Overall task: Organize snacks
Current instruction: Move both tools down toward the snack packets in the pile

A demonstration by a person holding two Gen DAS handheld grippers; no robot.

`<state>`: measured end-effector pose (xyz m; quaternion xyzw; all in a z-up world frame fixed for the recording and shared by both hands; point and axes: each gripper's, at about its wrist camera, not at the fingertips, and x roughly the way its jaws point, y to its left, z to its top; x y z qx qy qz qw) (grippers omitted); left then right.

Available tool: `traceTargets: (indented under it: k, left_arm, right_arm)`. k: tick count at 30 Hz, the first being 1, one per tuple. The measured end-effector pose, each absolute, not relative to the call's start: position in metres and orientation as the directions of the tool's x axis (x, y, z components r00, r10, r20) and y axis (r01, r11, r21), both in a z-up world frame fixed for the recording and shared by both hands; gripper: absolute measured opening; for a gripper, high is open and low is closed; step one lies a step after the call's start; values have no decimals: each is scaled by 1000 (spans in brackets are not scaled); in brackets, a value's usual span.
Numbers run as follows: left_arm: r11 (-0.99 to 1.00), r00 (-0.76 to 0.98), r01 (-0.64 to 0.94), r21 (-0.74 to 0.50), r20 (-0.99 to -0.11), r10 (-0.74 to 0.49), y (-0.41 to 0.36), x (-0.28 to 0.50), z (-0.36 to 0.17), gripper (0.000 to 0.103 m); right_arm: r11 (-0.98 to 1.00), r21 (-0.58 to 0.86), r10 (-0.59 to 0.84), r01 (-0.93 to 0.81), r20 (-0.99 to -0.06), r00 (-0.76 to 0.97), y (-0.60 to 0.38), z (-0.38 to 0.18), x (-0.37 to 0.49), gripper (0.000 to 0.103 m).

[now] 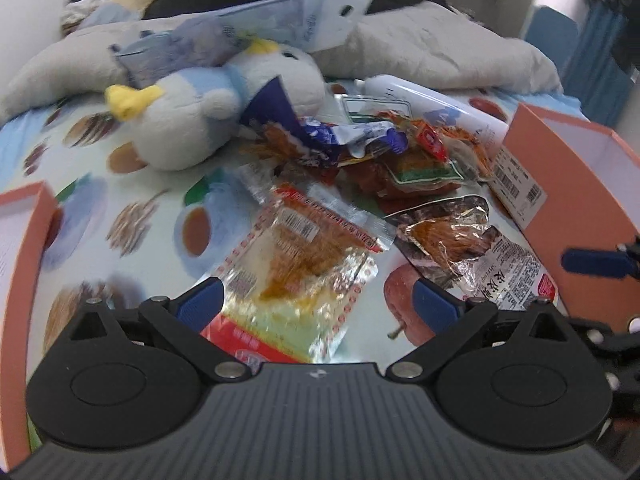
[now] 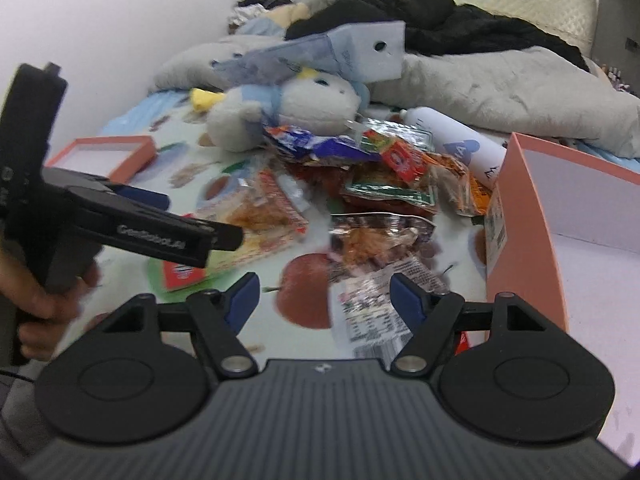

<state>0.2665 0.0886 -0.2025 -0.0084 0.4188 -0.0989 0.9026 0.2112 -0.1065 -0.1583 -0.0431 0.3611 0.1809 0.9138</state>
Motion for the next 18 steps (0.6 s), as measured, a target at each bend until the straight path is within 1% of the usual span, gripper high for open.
traceTargets:
  k: [7,9,14,18]
  left_arm:
    - [965,615,257,-55,-761,-207,88,295,-221,102]
    - [957,615,288,-24,-762,-204,86,303,-226,102]
    - [949,609,314,20,-771,-185,85,322,-237,102]
    - [947,580,321,0,-791,-197,88,337,-250,101]
  right_arm:
    - [938,-44,221,-345,-691,688,-95,-181,242,74]
    - [939,-77,192,-335,-690,698,-94,-185,251,74]
    - [945,-46,195,-323,-715,672,-94,-197,269,74]
    - [946,-98,141,-309,-733,665,-90,-210,280,74]
